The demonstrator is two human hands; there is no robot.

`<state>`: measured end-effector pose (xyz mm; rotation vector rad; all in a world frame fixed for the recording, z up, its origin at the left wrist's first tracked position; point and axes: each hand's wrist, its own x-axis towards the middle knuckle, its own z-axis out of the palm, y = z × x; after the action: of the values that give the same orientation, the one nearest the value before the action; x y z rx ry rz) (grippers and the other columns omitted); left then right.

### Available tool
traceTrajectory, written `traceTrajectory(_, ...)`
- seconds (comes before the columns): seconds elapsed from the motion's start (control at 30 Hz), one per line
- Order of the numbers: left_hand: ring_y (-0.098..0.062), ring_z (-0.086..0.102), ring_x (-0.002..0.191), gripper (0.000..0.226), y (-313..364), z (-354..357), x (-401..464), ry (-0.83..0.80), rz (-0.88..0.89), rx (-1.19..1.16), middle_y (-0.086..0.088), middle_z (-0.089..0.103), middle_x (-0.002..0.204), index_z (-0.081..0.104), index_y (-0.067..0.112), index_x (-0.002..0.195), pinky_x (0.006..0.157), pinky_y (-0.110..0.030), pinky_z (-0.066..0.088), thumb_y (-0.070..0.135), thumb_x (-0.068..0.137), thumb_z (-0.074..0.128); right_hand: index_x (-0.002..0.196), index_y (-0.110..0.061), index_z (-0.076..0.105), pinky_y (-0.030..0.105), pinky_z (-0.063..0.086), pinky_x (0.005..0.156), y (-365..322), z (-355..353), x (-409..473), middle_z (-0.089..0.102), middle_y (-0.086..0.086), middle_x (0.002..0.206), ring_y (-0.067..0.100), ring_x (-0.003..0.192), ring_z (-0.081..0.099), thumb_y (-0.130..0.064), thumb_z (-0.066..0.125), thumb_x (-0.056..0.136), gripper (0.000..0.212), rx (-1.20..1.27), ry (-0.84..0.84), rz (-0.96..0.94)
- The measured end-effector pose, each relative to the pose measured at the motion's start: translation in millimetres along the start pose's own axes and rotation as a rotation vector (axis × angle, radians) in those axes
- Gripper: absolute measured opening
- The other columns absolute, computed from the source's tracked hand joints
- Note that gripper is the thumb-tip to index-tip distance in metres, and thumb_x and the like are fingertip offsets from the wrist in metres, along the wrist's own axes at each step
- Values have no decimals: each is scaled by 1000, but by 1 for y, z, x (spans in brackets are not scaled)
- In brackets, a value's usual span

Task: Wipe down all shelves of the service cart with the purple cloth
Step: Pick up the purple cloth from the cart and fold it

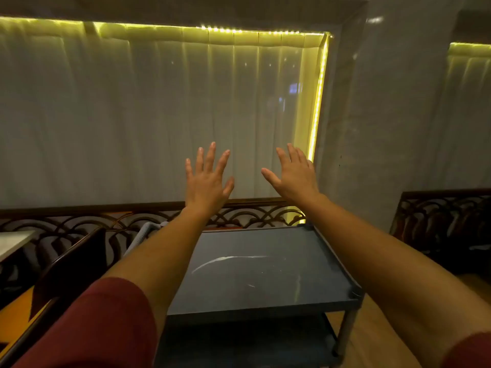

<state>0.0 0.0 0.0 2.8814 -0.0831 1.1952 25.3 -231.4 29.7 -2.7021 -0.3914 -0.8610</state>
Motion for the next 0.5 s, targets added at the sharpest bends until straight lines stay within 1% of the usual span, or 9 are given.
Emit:
traceTrajectory(0.1, -33, 3, 154, 73, 7, 4, 4, -10, 3, -65, -5, -4, 169, 4, 34, 158, 121, -59, 12, 54, 98, 41, 159, -21, 25, 58, 21, 123, 6, 2, 2, 19, 11, 168, 32, 156, 14, -73, 31, 94, 83, -5, 11, 6)
traceTrajectory(0.33, -32, 2, 154, 73, 24, 25, 17, -1, 5, -81, -5, -1, 168, 7, 31, 158, 122, -56, 8, 55, 97, 40, 158, -22, 26, 56, 21, 123, 27, 14, 20, 20, 10, 168, 31, 156, 15, -73, 32, 94, 83, 10, 25, -28)
traceTrajectory(0.43, -31, 5, 154, 69, 40, 38, 22, -8, 10, -70, -7, 11, 167, 16, 29, 157, 122, -58, 9, 58, 96, 32, 158, -24, 25, 57, 22, 122, 42, 23, 32, 21, 10, 168, 32, 155, 16, -71, 35, 95, 79, 57, 43, -47)
traceTrajectory(0.5, -30, 7, 154, 68, 54, 49, 27, 14, -33, -127, -6, 18, 166, 19, 29, 157, 121, -59, 12, 59, 97, 27, 159, -27, 19, 58, 21, 122, 57, 30, 41, 21, 9, 168, 31, 155, 16, -71, 34, 95, 80, 107, 52, -61)
